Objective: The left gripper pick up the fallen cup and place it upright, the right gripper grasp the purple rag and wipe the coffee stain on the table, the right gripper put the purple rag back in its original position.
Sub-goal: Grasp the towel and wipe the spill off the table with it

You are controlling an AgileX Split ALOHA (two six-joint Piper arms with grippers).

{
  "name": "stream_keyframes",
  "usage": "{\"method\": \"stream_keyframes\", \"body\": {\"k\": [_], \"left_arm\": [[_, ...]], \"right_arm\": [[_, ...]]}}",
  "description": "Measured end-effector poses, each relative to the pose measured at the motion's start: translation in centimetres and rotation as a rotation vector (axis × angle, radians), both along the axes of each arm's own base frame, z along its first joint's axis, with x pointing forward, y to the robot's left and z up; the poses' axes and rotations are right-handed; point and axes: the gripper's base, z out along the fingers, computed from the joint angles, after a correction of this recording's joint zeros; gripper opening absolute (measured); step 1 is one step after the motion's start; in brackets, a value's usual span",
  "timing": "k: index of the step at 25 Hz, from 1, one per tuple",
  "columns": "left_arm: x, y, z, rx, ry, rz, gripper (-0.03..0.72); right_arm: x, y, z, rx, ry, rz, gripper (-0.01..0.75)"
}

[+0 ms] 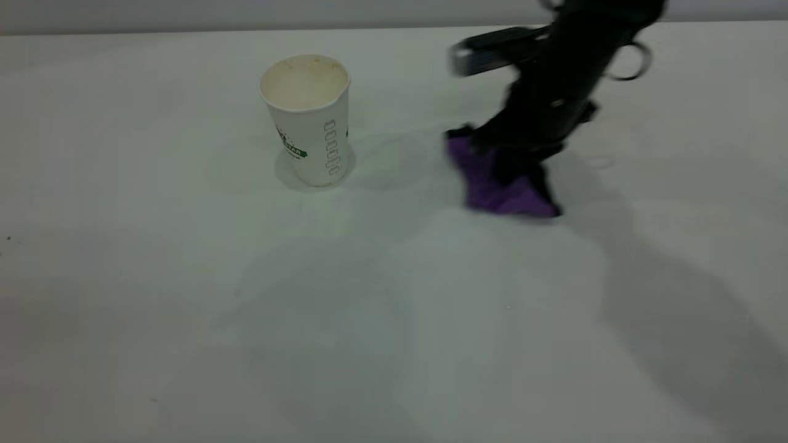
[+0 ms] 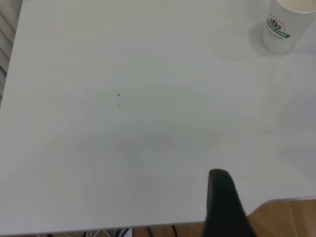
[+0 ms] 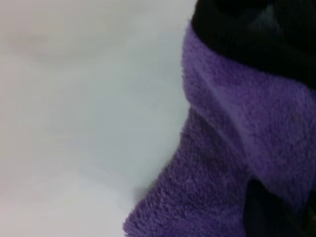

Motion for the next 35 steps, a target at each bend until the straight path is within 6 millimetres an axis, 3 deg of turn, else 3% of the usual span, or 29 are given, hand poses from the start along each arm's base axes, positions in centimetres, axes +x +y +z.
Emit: {"method": "stream_keyframes", "body": {"k": [3,7,10,15,17,19,23,30,33,35], "left_arm": [[0.0,0.0,0.0,-0.001,0.0,0.001,0.492],[0.0,0.0,0.0,-0.001,0.0,0.001,0.492],[0.0,0.0,0.0,-0.001,0.0,0.001,0.492],[0.0,0.0,0.0,-0.001,0.0,0.001,0.492],[0.0,0.0,0.0,-0.001,0.0,0.001,0.492],[0.0,0.0,0.0,-0.001,0.0,0.001,0.492],[0.0,0.0,0.0,-0.001,0.0,0.001,0.492],[0.0,0.0,0.0,-0.001,0.0,0.001,0.492],[0.0,0.0,0.0,-0.001,0.0,0.001,0.492],[0.0,0.0,0.0,-0.001,0.0,0.001,0.492]], "right_arm": [[0.3,-1.9,0.0,-0.001,0.044,-0.051,0.064],[-0.2,-0.8,0.1,0.012,0.077,-0.035,0.066],[-1.6,2.2,0.1,0.04,0.11,0.027,0.068],[-5.5,9.0,-0.1,0.052,0.125,0.24,0.069],[-6.3,10.2,-0.2,0.039,0.12,0.286,0.07],[-6.3,10.0,-0.2,0.023,0.116,0.277,0.07],[-4.7,7.3,-0.2,-0.033,0.121,0.168,0.074],[0.1,-3.4,0.1,-0.164,0.084,-0.099,0.08],[0.9,-6.9,0.1,-0.157,0.11,-0.204,0.086],[1.0,-8.1,0.1,-0.145,0.128,-0.242,0.095]]}}
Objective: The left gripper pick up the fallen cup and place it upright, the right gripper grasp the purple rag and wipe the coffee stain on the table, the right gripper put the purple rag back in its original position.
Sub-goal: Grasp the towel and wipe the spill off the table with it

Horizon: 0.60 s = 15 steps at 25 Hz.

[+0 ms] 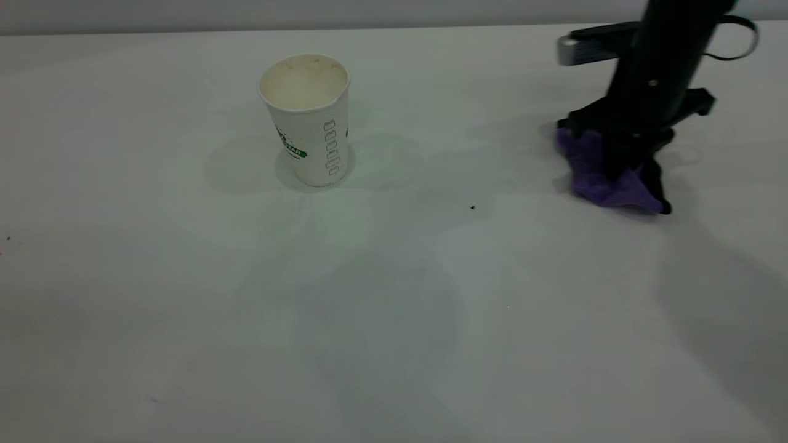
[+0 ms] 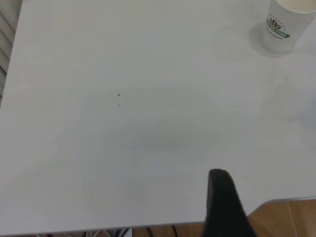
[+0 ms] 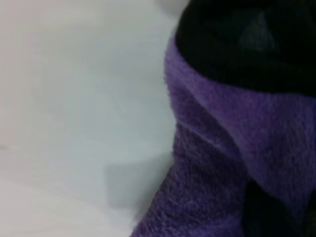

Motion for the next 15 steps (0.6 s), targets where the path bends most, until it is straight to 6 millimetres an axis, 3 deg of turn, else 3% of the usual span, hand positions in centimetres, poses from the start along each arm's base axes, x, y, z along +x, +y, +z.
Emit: {"method": "stream_keyframes", "body": {"k": [5,12,15], "left_arm": [[0.0,0.0,0.0,0.0,0.0,0.0,0.492],[0.0,0.0,0.0,0.0,0.0,0.0,0.492],[0.0,0.0,0.0,0.0,0.0,0.0,0.492]], "right_arm": [[-0.1,-0.2,0.0,0.005,0.012,0.025,0.19],[-0.9,1.2,1.0,0.05,0.081,0.128,0.547],[-1.1,1.8,2.9,0.075,0.101,0.163,0.618]]}}
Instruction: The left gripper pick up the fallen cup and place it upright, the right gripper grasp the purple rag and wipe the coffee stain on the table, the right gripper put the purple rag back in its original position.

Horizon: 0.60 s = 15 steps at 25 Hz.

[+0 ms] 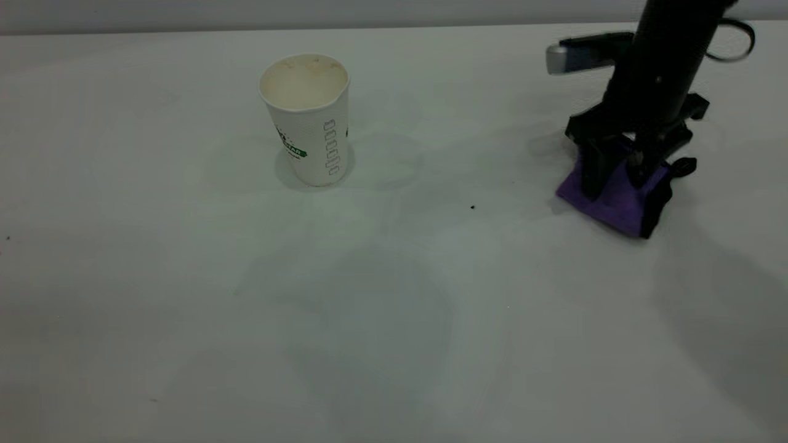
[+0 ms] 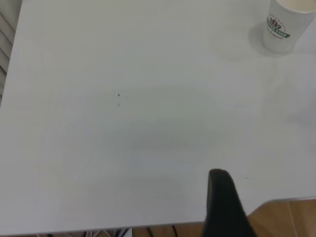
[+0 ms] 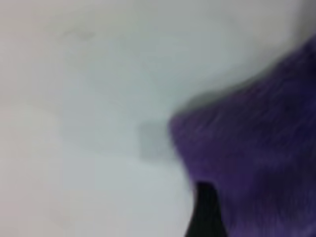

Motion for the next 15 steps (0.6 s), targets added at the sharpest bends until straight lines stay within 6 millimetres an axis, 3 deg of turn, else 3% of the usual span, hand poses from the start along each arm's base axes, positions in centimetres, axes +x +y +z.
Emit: {"method": "stream_keyframes", "body": {"k": [7,15], "left_arm": [[0.0,0.0,0.0,0.0,0.0,0.0,0.492],[0.0,0.0,0.0,0.0,0.0,0.0,0.492]], "right_arm": [[0.1,0.8,8.8,0.094,-0.049,-0.007,0.552],[-3.4,0.6,19.5,0.149,-0.026,0.05,0.521]]}}
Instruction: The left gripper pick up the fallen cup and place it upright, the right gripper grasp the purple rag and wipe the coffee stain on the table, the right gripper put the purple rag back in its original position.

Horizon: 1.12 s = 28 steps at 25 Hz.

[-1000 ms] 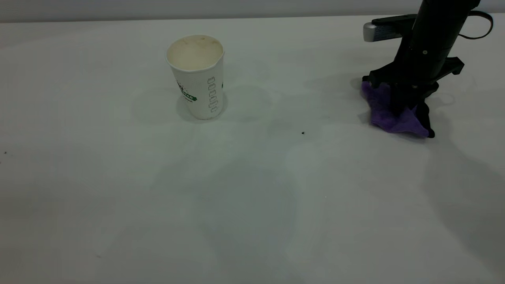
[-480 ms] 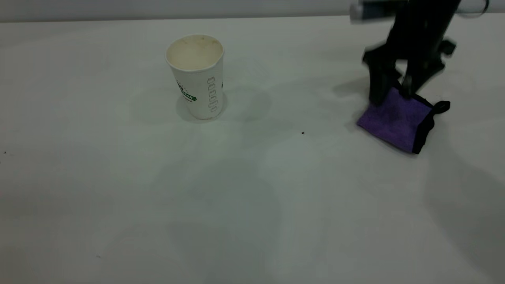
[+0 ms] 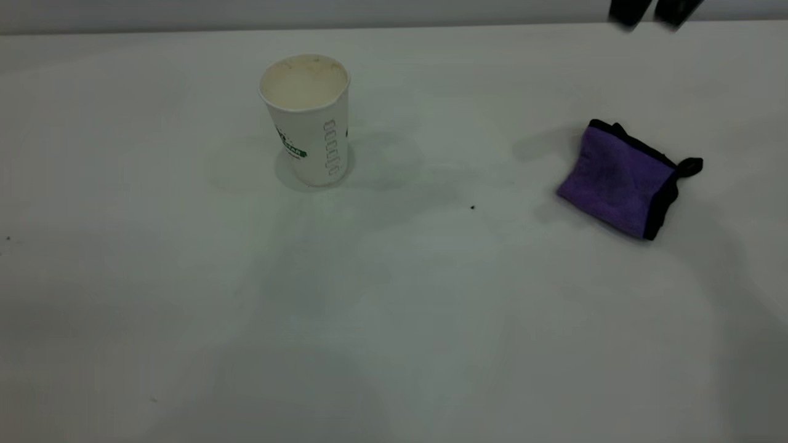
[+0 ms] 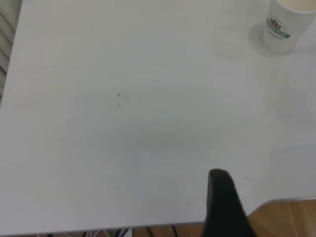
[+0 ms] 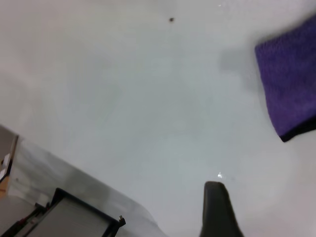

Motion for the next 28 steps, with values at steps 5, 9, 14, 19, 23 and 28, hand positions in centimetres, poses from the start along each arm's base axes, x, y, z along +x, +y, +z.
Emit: {"method": "stream_keyframes", "body": {"k": [5,9,14,19,23,28], "left_arm": [[0.0,0.0,0.0,0.0,0.0,0.0,0.492],[0.0,0.0,0.0,0.0,0.0,0.0,0.492],[0.0,0.0,0.0,0.0,0.0,0.0,0.492],[0.0,0.0,0.0,0.0,0.0,0.0,0.492],[0.0,0.0,0.0,0.0,0.0,0.0,0.492],[0.0,0.0,0.0,0.0,0.0,0.0,0.492]], "right_arm": [[-4.0,-1.0,4.5,-0.01,-0.057,-0.041,0.508],[-9.4,-2.2,6.0,-0.013,-0.032,-0.096,0.496],[-15.9,-3.9,6.0,-0.067,-0.017,-0.122,0.494],[-21.7,-6.1,4.8,-0.164,-0.044,-0.193,0.493],[-25.5,-7.0,3.7,-0.162,-0.097,-0.224,0.493],[-29.4,-7.8,2.5,-0.115,-0.225,-0.255,0.493]]}}
